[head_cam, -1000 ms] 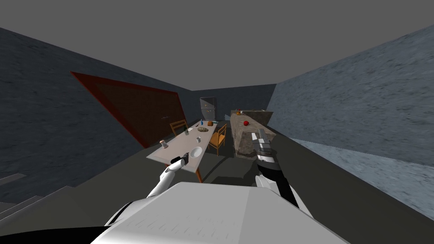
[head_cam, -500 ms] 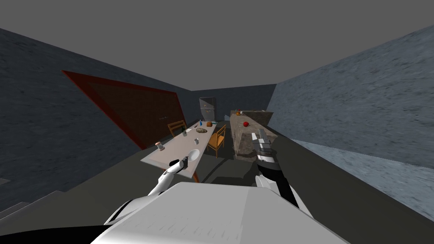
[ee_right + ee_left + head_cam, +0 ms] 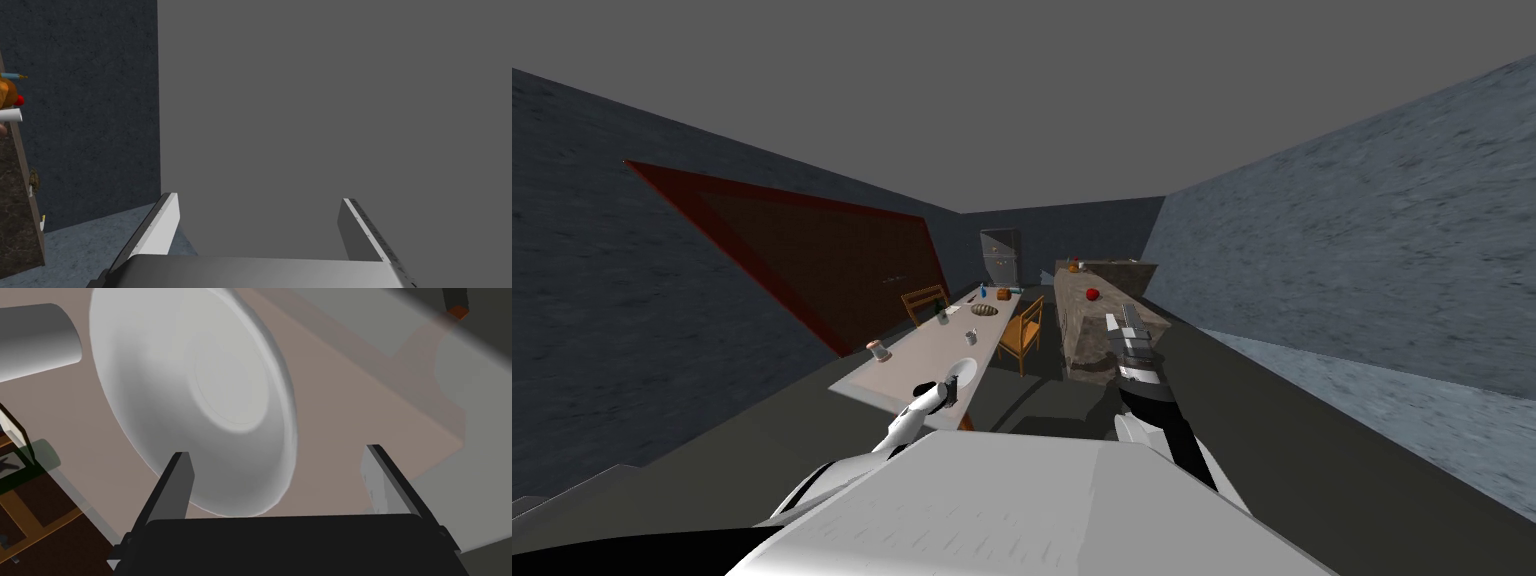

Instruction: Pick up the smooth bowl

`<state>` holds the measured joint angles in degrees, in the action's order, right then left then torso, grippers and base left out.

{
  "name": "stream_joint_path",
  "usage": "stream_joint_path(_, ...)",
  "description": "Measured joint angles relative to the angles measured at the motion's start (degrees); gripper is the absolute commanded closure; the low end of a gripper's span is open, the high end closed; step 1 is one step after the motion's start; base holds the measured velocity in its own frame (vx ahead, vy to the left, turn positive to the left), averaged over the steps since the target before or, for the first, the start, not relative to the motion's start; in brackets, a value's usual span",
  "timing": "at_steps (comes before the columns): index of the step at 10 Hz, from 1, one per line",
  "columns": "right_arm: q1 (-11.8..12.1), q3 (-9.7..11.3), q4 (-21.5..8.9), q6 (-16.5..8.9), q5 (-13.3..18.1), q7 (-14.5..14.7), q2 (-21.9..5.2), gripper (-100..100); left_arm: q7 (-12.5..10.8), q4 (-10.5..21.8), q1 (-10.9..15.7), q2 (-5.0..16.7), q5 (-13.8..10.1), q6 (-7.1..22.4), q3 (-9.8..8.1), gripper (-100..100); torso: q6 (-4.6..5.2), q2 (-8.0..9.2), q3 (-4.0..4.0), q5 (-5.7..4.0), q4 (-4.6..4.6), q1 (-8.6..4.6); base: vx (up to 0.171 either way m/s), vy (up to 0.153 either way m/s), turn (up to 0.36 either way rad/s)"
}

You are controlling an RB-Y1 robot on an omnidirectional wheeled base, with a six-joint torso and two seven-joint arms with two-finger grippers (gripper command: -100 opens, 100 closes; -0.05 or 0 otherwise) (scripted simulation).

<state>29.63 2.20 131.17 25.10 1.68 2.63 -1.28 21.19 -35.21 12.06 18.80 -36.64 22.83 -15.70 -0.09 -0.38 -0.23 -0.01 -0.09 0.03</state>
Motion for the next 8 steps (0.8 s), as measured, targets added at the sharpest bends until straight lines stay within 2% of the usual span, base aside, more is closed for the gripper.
stream_joint_path(1,0.0,0.0,0.0,0.0,0.0,0.0,0.0,0,-0.04,-0.05,0.0,0.0,0.03,0.02,-0.01,-100,0.0,0.15,0.09,0.01,0.04,0.05,0.001,0.032,0.008)
stream_joint_path(2,-0.01,0.0,0.0,0.0,0.0,0.0,0.0,0,-1.84,-0.04,0.26,-0.31,1.63,-0.21,1.12,-100,0.0,0.22,0.13,0.04,0.05,0.17,-0.005,0.034,-0.005)
stream_joint_path(3,-0.01,0.0,0.0,0.0,0.0,0.0,0.0,0,-3.3,0.31,0.49,-0.34,1.99,-0.54,1.87,-100,0.0,0.26,0.16,0.04,0.06,0.19,-0.009,0.042,0.007)
stream_joint_path(4,-0.01,0.0,0.0,0.0,0.0,0.0,-0.01,0,-4.7,1.8,1.46,-0.35,2.52,-1.36,3.37,-100,0.0,0.28,0.17,0.05,0.07,0.23,-0.008,0.038,-0.003)
stream_joint_path(6,-0.01,0.0,0.0,0.0,0.0,0.0,0.0,0,-7.59,2.67,1.94,-0.58,3.78,-2.47,5.67,-100,0.0,0.3,0.18,0.05,0.07,0.23,-0.01,0.04,0.003)
stream_joint_path(8,-0.01,0.0,0.0,0.0,0.0,0.0,0.0,0,-10.14,3.36,2.46,-0.74,4.62,-3.1,6.71,-100,-0.01,0.28,0.17,0.04,0.07,0.16,-0.006,0.026,0.003)
